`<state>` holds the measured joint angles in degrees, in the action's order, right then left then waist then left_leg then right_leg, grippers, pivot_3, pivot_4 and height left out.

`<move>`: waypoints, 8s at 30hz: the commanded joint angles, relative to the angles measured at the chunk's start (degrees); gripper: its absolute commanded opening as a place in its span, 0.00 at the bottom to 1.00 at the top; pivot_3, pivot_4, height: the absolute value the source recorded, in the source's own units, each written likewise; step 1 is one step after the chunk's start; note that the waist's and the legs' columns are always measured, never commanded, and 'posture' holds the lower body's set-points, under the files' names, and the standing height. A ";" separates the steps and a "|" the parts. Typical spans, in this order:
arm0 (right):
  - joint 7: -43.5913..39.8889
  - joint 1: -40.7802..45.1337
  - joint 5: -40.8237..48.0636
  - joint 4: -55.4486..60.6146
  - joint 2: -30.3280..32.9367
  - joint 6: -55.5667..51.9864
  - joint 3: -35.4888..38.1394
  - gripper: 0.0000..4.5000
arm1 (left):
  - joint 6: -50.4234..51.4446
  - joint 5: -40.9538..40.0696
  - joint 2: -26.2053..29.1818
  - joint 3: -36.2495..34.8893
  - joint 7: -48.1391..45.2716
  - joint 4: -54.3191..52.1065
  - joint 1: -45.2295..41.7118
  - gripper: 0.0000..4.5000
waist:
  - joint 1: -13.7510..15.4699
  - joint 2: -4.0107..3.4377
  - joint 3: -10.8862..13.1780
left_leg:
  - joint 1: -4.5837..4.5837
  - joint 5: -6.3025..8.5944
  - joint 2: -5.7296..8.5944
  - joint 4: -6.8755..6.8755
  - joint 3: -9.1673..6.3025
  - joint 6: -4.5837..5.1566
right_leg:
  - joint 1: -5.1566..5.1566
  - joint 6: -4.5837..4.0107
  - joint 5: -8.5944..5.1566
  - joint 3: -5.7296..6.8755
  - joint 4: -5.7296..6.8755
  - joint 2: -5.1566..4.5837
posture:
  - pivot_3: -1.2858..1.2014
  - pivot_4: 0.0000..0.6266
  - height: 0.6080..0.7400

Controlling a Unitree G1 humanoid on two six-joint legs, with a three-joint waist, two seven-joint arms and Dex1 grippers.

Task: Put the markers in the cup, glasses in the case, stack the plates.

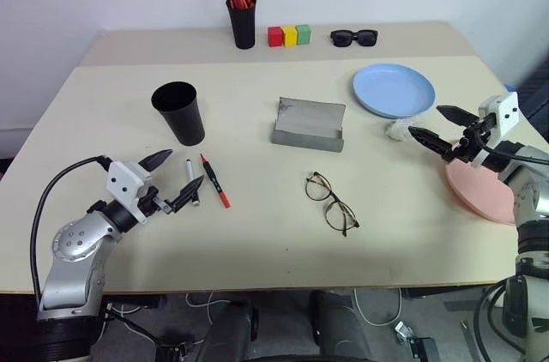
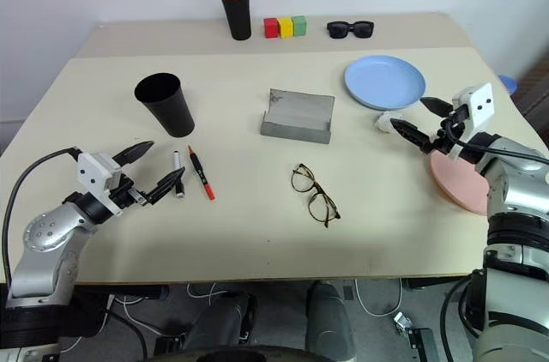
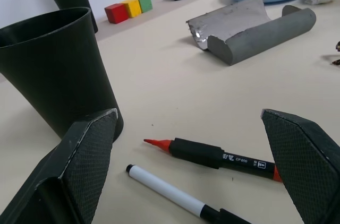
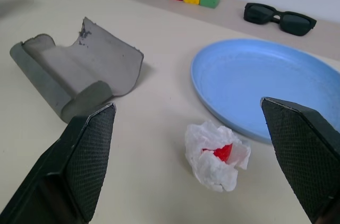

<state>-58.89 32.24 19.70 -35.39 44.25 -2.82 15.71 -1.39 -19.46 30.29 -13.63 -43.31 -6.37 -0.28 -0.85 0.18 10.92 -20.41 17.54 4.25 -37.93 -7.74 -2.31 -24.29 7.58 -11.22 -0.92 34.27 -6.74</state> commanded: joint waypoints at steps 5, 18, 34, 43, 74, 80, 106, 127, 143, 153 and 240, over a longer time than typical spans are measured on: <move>-1.02 1.13 1.24 3.28 0.64 0.17 0.55 0.99 | 4.14 -4.35 0.49 0.04 -0.45 -4.84 -0.06 1.00 | 0.03 0.01 0.00 | -0.02 0.00 -0.01 0.00 0.05 0.00 | -0.03 0.00 0.01 -0.06 0.00 0.00 | 0.52 0.24 1.00; 5.61 -6.43 2.61 22.39 -6.07 -3.19 -1.85 0.99 | 13.33 -11.90 7.53 -6.62 -4.24 -1.42 -3.12 1.00 | -0.27 0.01 0.01 | 0.00 0.02 -0.06 0.00 0.09 0.03 | -0.08 -0.01 0.03 -0.10 0.02 0.06 | 0.52 0.24 1.00; 10.31 -7.69 6.87 46.53 -9.01 -21.00 -9.63 0.99 | 64.61 -33.86 13.47 -17.53 28.66 -22.09 -3.92 1.00 | -0.05 0.15 0.07 | -0.02 0.03 -0.10 0.05 0.06 0.04 | -0.16 0.01 0.02 -0.14 0.02 0.10 | 0.52 0.24 1.00; 8.72 -7.03 7.99 45.53 -11.24 -19.90 -10.80 0.99 | 93.89 -37.97 1.38 -17.20 55.18 -23.92 -19.92 1.00 | 0.05 0.43 0.16 | -0.01 -0.03 -0.06 -0.01 -0.08 -0.06 | -0.13 0.06 0.07 -0.12 0.12 0.20 | 0.52 0.24 1.00; 10.58 -12.73 7.03 47.26 -10.56 -15.26 -8.54 1.00 | 74.09 -85.76 4.72 2.59 103.51 -8.87 -18.33 0.00 | 0.44 0.54 0.15 | -0.02 -0.14 -0.06 0.03 -0.07 -0.29 | -0.21 0.01 0.11 -0.25 0.07 0.16 | 0.52 0.24 1.00; 11.54 -12.00 7.11 48.19 -10.42 -16.74 -8.68 1.00 | 67.88 -85.45 11.62 5.82 98.32 -12.68 -17.59 0.00 | 0.41 0.53 0.15 | -0.03 -0.13 -0.04 0.04 0.02 -0.29 | -0.21 -0.01 0.11 -0.26 0.06 0.15 | 0.52 0.24 1.00; 3.19 -11.91 22.58 50.70 -9.70 -21.28 -3.41 1.00 | 20.00 -11.73 13.31 2.46 33.68 -4.27 -32.58 0.00 | 0.31 0.54 0.20 | -0.15 -0.03 -0.11 0.06 0.27 -0.10 | -0.25 -0.03 0.14 -0.32 -0.18 0.21 | 0.52 0.24 1.00; 3.94 -11.98 21.85 49.16 -9.83 -19.40 -2.85 1.00 | 0.65 -2.88 -2.86 -0.17 22.89 20.40 -35.82 0.00 | 0.26 0.58 0.20 | -0.18 0.00 -0.09 -0.01 0.24 -0.03 | -0.25 0.15 0.25 -0.29 -0.17 0.19 | 0.52 0.24 1.00; 3.47 -12.12 20.76 48.56 -9.36 -17.84 -2.99 1.00 | -1.47 -1.84 -5.60 -1.09 21.17 21.98 -32.36 0.31 | 0.27 0.58 0.20 | -0.16 0.00 -0.09 -0.02 0.24 -0.03 | -0.25 0.15 0.25 -0.29 -0.15 0.19 | 0.52 0.24 1.00; 2.90 -12.30 20.22 47.99 -9.32 -16.80 -3.15 1.00 | -0.53 -2.81 -5.96 -1.88 20.30 20.04 -32.11 0.99 | 0.25 0.58 0.20 | -0.16 0.00 -0.09 -0.02 0.24 -0.04 | -0.25 0.15 0.25 -0.29 -0.15 0.19 | 0.52 0.24 1.00; 6.86 -10.21 22.03 48.10 -11.36 -20.96 -3.80 1.00 | 3.85 0.30 -6.40 -6.02 16.82 23.04 -46.58 0.02 | 1.13 0.59 0.20 | -0.14 -0.05 -0.10 -0.06 0.22 -0.11 | -0.21 0.16 0.28 -0.31 -0.16 0.24 | 0.52 0.24 1.00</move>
<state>-52.03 21.43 41.51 9.98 32.47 -24.77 11.00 6.13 -18.03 24.37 -19.13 -25.27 16.90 -47.10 0.28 0.77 11.12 -20.54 17.49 4.16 -37.98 -7.50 -2.42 -24.49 7.74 -10.94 -1.22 34.11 -6.50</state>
